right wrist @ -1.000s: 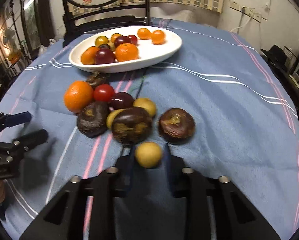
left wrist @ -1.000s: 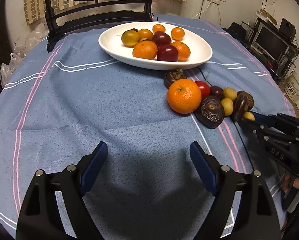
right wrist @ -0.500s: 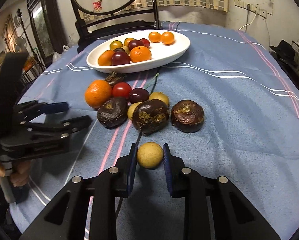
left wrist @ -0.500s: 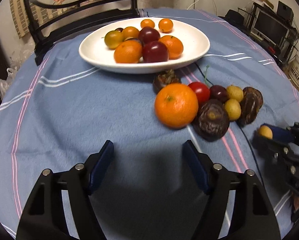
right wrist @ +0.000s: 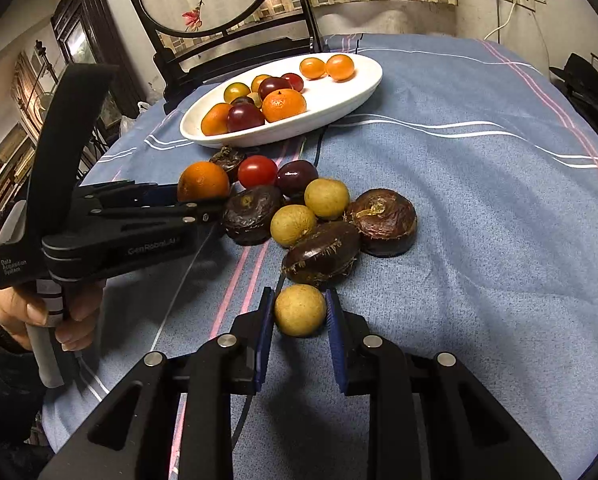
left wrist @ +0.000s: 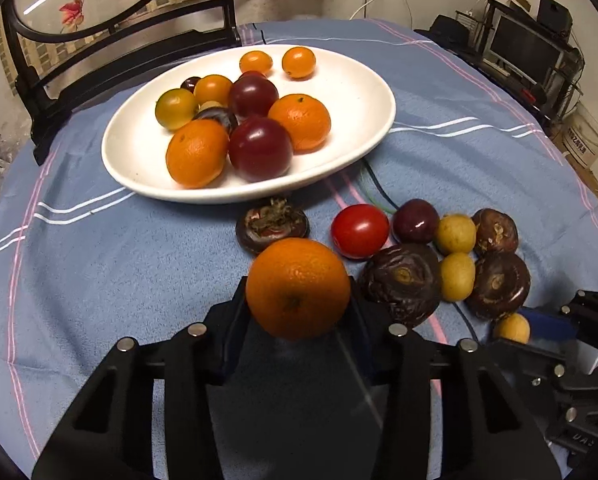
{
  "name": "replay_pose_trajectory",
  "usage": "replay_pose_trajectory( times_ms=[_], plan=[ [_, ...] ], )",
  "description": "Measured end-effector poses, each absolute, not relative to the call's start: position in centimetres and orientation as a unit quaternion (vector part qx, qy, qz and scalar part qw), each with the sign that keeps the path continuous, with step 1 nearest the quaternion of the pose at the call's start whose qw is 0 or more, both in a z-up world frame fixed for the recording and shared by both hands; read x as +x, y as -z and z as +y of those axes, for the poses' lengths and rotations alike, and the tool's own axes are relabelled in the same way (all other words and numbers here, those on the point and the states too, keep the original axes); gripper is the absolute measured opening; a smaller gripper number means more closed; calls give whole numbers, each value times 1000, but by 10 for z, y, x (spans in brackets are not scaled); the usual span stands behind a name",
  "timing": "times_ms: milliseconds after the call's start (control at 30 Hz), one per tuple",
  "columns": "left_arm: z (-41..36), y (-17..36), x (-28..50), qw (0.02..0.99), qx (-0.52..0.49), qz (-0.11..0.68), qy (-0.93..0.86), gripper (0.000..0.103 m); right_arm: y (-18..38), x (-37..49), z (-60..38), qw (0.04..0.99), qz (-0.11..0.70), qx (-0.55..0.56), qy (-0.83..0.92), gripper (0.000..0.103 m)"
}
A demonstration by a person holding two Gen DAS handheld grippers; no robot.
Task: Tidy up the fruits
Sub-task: 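Grasp a small yellow fruit with the right tool while the left tool grasps a tangerine, then carry both fruits over the white plate and open both tools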
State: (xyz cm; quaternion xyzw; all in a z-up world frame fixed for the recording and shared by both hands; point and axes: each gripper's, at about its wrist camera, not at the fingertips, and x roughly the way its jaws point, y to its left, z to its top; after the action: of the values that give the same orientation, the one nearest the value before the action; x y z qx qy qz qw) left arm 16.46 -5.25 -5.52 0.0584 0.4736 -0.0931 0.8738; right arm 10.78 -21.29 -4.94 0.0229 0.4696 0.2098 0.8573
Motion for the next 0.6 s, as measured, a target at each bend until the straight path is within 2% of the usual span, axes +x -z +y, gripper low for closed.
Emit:
replay_pose_trajectory(
  times_ms=[367,600],
  plan=[
    [-25,25,127,885,37,454,100,43,39,102,-217,874,447,20,-190,26],
    [-1,-20,124,906,34,410,96,43,-13,98,-206,908,368,18,-197,26]
  ],
)
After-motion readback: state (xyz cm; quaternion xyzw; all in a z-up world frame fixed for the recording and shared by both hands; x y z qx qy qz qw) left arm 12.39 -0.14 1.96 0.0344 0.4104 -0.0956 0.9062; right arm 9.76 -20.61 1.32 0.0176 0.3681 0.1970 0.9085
